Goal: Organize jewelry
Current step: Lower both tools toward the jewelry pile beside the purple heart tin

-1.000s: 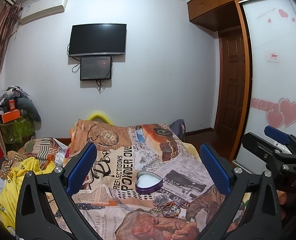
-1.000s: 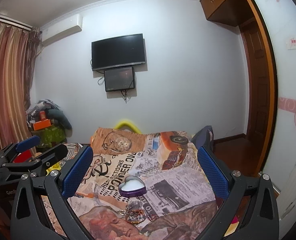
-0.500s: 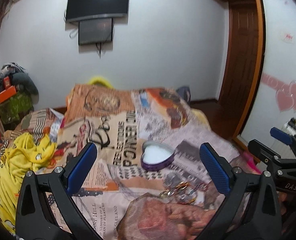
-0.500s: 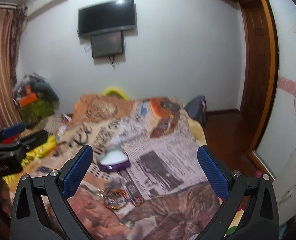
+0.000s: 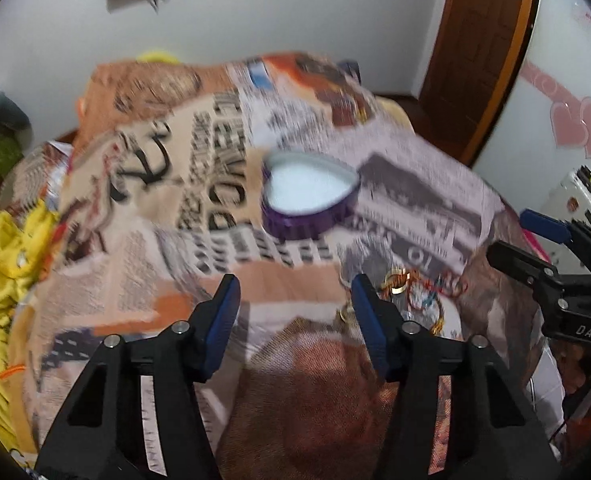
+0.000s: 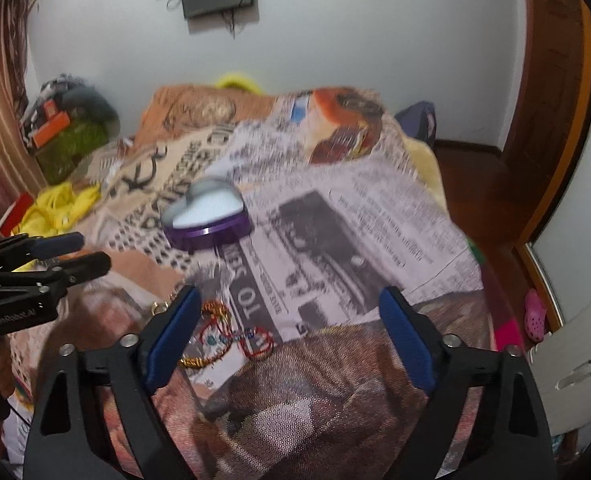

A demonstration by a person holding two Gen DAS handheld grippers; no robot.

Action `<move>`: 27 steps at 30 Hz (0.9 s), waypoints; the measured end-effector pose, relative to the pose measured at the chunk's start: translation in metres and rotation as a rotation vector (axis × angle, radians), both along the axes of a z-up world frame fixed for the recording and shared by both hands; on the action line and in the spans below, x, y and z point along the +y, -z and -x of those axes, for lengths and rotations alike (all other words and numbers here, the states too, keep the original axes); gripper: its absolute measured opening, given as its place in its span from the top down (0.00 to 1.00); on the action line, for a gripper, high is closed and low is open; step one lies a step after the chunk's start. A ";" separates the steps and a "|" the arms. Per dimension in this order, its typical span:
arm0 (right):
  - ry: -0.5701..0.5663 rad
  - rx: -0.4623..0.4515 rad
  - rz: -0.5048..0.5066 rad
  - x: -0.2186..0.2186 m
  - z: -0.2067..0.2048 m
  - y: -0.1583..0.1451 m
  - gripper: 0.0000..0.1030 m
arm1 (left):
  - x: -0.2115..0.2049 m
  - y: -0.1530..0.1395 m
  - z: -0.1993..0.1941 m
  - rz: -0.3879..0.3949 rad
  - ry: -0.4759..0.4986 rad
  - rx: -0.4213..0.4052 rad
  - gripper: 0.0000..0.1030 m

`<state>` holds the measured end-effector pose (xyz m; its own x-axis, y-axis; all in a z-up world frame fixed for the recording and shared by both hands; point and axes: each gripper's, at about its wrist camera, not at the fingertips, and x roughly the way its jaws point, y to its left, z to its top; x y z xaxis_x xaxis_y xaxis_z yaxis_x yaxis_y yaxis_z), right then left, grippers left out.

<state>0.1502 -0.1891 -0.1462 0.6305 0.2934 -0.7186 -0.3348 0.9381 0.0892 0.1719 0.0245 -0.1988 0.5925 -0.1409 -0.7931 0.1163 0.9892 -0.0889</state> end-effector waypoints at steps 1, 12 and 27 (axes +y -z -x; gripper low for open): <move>-0.009 0.012 0.006 0.001 -0.001 0.003 0.24 | -0.001 0.007 -0.003 0.015 0.012 0.029 0.46; -0.070 0.069 0.017 0.012 -0.012 0.021 0.46 | -0.019 0.027 -0.010 -0.044 0.132 0.081 0.62; -0.109 0.105 -0.011 0.018 -0.019 0.030 0.52 | -0.029 0.045 -0.017 -0.006 0.198 0.126 0.70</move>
